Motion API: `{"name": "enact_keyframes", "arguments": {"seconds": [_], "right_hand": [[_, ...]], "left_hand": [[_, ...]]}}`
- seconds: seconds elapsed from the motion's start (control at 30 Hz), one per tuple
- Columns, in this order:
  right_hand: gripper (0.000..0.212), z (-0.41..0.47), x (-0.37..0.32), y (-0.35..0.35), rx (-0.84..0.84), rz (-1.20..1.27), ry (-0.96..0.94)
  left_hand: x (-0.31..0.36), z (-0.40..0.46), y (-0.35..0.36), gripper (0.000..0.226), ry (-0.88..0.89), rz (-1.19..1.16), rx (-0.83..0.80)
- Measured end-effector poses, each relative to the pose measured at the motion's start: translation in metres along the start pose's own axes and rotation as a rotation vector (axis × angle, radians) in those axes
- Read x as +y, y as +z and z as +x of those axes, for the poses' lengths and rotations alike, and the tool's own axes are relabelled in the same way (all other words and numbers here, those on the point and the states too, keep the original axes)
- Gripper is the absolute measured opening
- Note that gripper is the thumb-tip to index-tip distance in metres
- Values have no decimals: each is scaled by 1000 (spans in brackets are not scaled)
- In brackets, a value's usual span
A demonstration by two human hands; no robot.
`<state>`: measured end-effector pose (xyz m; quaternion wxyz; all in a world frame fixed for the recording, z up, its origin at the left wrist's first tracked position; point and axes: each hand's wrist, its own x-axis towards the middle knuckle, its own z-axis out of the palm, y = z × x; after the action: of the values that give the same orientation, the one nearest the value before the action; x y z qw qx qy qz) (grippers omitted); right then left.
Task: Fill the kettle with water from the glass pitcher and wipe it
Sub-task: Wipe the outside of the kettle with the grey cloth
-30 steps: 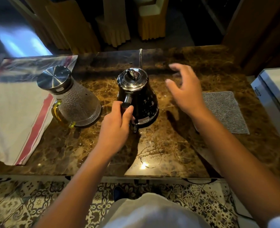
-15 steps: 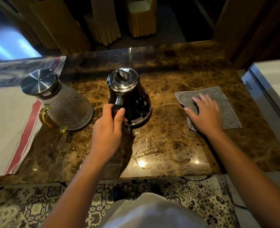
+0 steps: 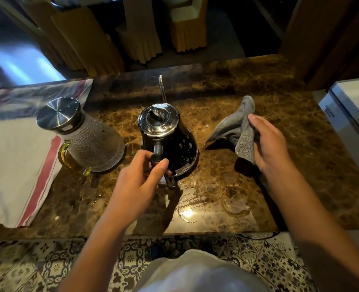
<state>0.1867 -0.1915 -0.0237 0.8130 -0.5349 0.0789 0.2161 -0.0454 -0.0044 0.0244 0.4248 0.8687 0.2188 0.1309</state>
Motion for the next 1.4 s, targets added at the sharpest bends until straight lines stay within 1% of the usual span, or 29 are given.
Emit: {"name": "enact_keyframes", "arguments": {"seconds": [0.03,0.07,0.13,0.17,0.23,0.3,0.37,0.43,0.47,0.53,0.57,0.7,0.73,0.8,0.87,0.97,1.03,1.1,1.13,1.17,1.2,1.23,1.3,1.33,1.4], "right_hand": [[8,-3,-2,6,-24,32,6],[9,-6,-3,13,-48,48,7],[9,-10,-3,23,-97,66,2],[9,-13,-3,28,-113,77,2],[10,-17,0,39,-133,105,5],[8,-24,1,52,-137,136,14],[9,-31,3,63,-128,176,17],[11,-38,7,73,-145,205,9],[12,-41,10,77,-162,206,1],[12,-48,16,85,-175,190,-43],[12,-50,18,86,-153,173,-82],[13,-43,5,75,81,124,-289],[14,-37,0,71,115,125,-337],[18,-29,-2,70,97,83,-392],[25,-28,8,78,39,-9,-367],[21,-38,39,90,-39,-111,-304],[25,-44,60,95,-101,-132,-277],[29,-45,73,96,-109,-186,-275],[25,-43,77,95,-101,-236,-295],[13,-41,80,93,-106,-292,-320],[10,-39,81,92,-116,-351,-357],[16,-37,80,91,-112,-413,-400],[21,-34,81,91,-102,-475,-449],[25,-30,84,92,-106,-491,-444],[41,-31,85,97,-144,-527,-377]], "left_hand": [[1,1,-3,34,24,43,25],[2,3,-6,33,67,92,92],[10,14,-12,31,202,188,271],[14,23,-16,32,269,230,332],[23,47,-22,35,359,303,358],[32,75,-23,37,386,373,292],[35,99,-17,37,402,418,169],[32,117,-10,35,417,423,77],[30,122,-8,34,425,413,62],[26,128,-9,31,434,384,61],[25,128,-10,30,432,371,57],[27,126,-8,29,407,328,73],[27,125,-7,30,407,324,76],[27,126,-7,30,414,322,82],[25,127,-8,29,412,310,93],[24,124,-7,30,407,286,79],[26,125,-15,33,444,343,-2],[27,132,-29,41,508,471,-185],[27,135,-35,45,532,526,-266],[26,137,-39,47,550,555,-307],[24,138,-40,45,568,556,-301],[22,137,-37,40,594,540,-258],[18,134,-30,29,649,482,-153],[16,133,-27,27,655,459,-124],[16,133,-27,27,635,434,-107]]}}
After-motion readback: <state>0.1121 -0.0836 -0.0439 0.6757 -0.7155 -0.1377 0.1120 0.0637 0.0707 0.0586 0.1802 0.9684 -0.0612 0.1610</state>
